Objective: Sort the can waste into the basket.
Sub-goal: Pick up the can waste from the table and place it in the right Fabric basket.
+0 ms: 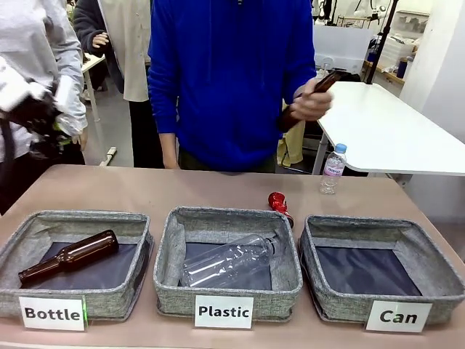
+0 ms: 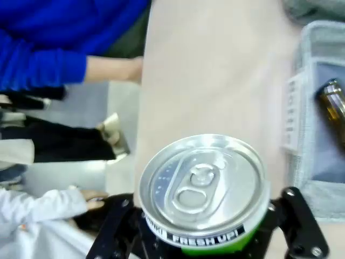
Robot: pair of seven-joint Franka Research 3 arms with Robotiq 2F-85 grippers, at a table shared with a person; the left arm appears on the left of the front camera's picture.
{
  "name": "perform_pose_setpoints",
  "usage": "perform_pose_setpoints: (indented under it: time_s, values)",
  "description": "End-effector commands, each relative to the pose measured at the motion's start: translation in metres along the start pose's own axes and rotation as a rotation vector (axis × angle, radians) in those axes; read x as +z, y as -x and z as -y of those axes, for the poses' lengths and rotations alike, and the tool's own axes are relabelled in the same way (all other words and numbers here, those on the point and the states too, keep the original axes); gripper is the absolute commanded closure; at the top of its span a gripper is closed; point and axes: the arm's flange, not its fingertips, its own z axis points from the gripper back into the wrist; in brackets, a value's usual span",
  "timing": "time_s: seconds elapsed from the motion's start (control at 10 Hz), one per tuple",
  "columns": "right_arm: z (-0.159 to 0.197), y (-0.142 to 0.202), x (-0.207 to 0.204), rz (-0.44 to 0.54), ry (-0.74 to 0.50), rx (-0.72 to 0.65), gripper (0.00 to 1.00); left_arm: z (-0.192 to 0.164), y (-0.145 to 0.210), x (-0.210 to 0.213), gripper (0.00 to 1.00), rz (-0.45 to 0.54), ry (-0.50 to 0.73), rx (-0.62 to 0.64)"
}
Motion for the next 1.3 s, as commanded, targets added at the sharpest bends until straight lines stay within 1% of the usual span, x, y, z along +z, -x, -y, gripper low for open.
perform_pose_setpoints:
  time_s: [0.0,0.1,0.2,0.3,0.7,0.8,0.9,1.0,1.1,1.2]
  values:
    - [-0.001,-0.003,0.000,0.017,-0.019,0.028,0.00,0.058,0.027,0.055,1.00,0.140,0.125,-0.019]
    - [-0.001,-0.003,0.000,0.017,-0.019,0.028,0.00,0.083,0.034,0.080,1.00,0.225,0.181,0.005]
    - [-0.001,-0.003,0.000,0.017,-0.019,0.028,0.00,0.107,0.041,0.094,1.00,0.315,0.109,-0.028]
    - [-0.001,-0.003,0.000,0.017,-0.019,0.028,0.00,0.062,0.020,0.065,1.00,0.174,0.108,0.002]
    - [-0.001,-0.003,0.000,0.017,-0.019,0.028,0.00,0.062,0.020,0.065,1.00,0.174,0.108,0.002]
    - [-0.001,-0.003,0.000,0.017,-0.019,0.028,0.00,0.067,0.020,0.064,1.00,0.190,0.106,-0.013]
    - [-0.001,-0.003,0.000,0.017,-0.019,0.028,0.00,0.073,-0.022,0.071,1.00,0.172,0.111,0.003]
    - [-0.001,-0.003,0.000,0.017,-0.019,0.028,0.00,0.068,-0.054,0.077,1.00,0.137,0.100,0.007]
    - [-0.001,-0.003,0.000,0.017,-0.019,0.028,0.00,0.053,-0.076,0.079,1.00,0.099,0.113,-0.002]
    - [-0.001,-0.003,0.000,0.017,-0.019,0.028,0.00,0.038,-0.077,0.078,1.00,0.105,0.155,-0.023]
